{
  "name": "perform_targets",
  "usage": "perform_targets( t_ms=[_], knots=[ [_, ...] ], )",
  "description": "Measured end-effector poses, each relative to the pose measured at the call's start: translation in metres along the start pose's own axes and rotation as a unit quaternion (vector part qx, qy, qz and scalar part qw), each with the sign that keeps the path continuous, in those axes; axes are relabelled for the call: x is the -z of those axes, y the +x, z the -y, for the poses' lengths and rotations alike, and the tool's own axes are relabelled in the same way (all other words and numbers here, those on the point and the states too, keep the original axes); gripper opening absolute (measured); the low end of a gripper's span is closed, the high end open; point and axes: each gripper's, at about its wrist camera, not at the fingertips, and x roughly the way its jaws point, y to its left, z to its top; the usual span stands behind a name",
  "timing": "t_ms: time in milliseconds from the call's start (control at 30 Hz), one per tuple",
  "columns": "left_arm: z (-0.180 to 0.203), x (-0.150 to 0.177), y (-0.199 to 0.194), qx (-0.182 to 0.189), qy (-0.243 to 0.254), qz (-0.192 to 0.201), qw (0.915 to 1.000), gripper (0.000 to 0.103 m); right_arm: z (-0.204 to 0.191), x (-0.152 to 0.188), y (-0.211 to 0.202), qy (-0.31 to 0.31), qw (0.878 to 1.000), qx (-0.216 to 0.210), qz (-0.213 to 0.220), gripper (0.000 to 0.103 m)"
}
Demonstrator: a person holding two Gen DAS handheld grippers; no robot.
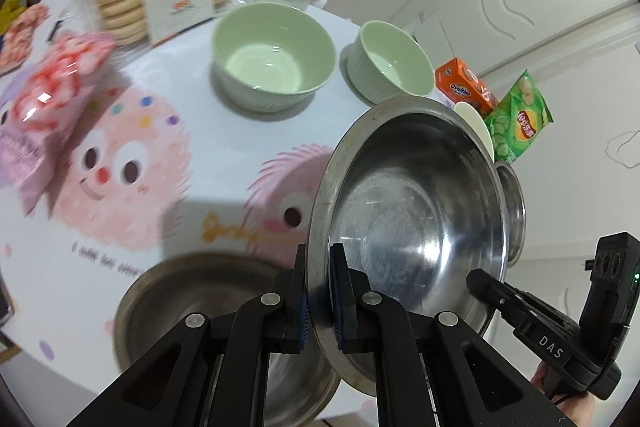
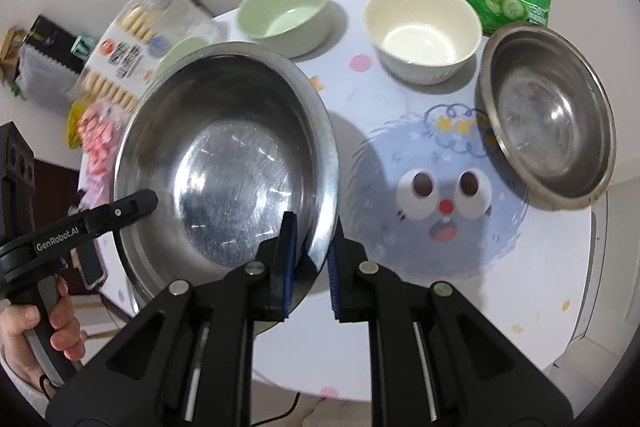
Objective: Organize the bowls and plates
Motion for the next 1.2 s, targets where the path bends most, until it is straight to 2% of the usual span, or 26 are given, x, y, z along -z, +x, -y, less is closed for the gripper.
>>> perform_targets(
  t_ms=[33,200,233,433,600,800,933,1200],
  knots=[
    [-0.004,0.005,-0.006,-0.003,-0.002,0.003,1.0000,0.008,-0.005,0.004,-0.001,-0.017,1.000,-0.010,0.011,0.016],
    [-0.033,0.030,-0.024,-0.016,-0.026,0.009,0.9995,0.008,-0.033,0.025,-0.003,-0.048,0.999,-0.026,0.000,0.017],
    [-0.040,0.036,-0.026,-0.021,-0.032,0.010,0.9992,0.009,-0.038,0.027,-0.002,-0.045,0.999,-0.017,-0.004,0.017],
    [-0.077,0.064,-0.033,-0.036,-0.071,0.002,0.9969,0.009,-0.066,0.049,0.015,-0.078,0.996,-0.028,-0.038,0.017],
    [-0.094,0.080,-0.032,-0.056,-0.084,-0.002,0.9949,0.009,-0.083,0.062,0.031,-0.100,0.993,-0.026,-0.064,0.017],
    [-0.101,0.088,-0.024,-0.077,-0.089,-0.011,0.9930,0.010,-0.092,0.069,0.043,-0.119,0.990,-0.011,-0.080,0.017],
    [-0.100,0.094,-0.019,-0.100,-0.079,-0.016,0.9917,0.010,-0.093,0.075,0.052,-0.118,0.989,-0.005,-0.093,0.018],
    [-0.098,0.095,-0.017,-0.122,-0.075,-0.019,0.9896,0.011,-0.092,0.080,0.065,-0.119,0.987,0.004,-0.104,0.019]
  ],
)
